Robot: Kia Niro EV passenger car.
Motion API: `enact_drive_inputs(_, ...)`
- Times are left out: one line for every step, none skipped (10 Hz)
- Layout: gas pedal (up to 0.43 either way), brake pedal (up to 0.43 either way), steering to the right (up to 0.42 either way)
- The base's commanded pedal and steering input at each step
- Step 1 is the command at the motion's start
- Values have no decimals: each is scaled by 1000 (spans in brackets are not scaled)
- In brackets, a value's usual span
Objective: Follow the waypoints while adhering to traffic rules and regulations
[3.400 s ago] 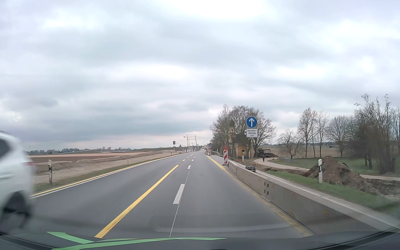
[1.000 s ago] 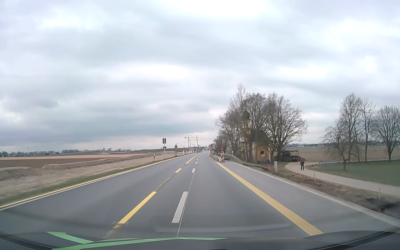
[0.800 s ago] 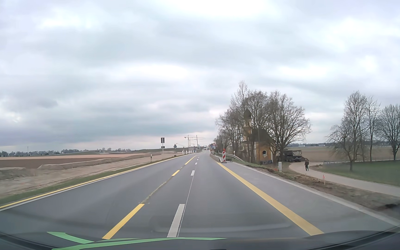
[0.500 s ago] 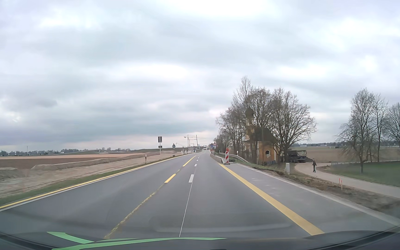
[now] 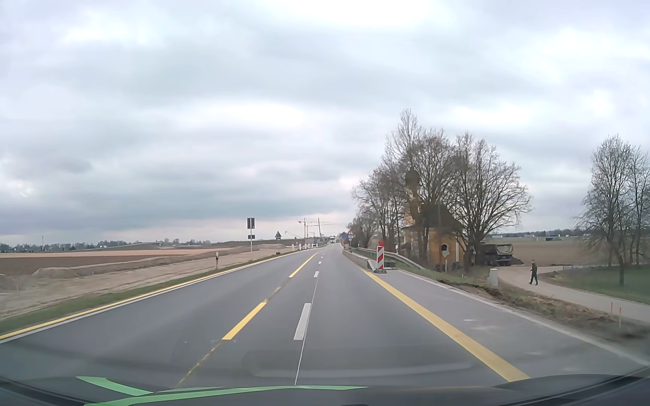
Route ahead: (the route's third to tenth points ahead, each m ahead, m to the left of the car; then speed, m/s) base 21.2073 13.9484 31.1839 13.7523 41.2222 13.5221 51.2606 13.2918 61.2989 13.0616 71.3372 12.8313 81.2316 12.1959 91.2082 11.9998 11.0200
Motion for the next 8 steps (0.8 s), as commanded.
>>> enact_drive_inputs(118, 0, 0)
enact_drive_inputs(118, 0, 1)
enact_drive_inputs(118, 0, 1)
enact_drive_inputs(118, 0, 0)
enact_drive_inputs(118, 0, 1)
enact_drive_inputs(110, 0, 0)
enact_drive_inputs(110, 0, 1)
enact_drive_inputs(110, 0, 1)
